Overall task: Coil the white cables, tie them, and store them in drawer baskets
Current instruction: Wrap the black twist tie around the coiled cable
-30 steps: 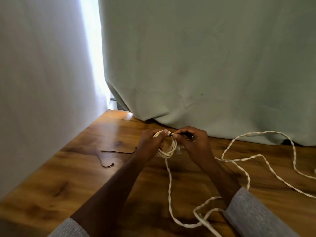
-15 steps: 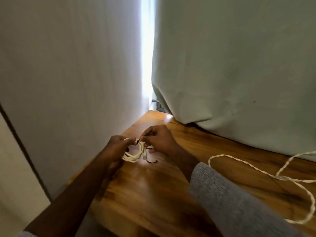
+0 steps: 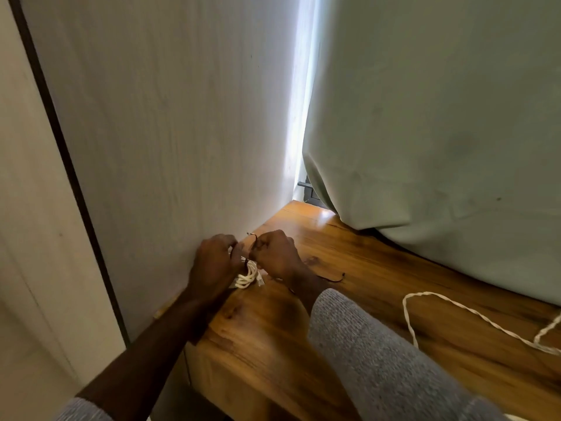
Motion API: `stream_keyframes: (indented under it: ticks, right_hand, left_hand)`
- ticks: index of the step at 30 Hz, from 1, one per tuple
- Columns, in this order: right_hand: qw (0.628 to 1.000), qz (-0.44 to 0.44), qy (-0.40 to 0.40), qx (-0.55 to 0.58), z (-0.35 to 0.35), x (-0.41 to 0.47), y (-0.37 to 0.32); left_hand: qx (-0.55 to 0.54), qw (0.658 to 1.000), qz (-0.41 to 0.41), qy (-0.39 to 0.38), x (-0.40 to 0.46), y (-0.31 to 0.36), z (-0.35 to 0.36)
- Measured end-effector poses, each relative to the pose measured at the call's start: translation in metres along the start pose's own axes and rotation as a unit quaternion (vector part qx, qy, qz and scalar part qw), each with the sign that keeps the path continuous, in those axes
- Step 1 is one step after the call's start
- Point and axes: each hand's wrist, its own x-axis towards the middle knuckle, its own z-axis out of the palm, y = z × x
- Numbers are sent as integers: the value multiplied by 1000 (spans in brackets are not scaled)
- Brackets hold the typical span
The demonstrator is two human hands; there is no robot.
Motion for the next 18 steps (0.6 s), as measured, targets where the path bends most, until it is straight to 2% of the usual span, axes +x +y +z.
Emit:
stream_keyframes:
  ticks: [2,6,11,18]
  right_hand:
    - [1000,-6,0,-19,5,0,0]
    - [999,-20,-12,-37,9,5,-1]
    - [999,-22,-7,-22,-5,6,0]
    - [1000,0,22,-4,-32,-1,7]
  left_hand:
    - [-25,999,3,23,3,2,-3]
    - [-52,998,37,6,9,0,-11]
    - [-68,997,-18,22,16,6,-15]
    - [-106,992,-1,67,38,35,-35]
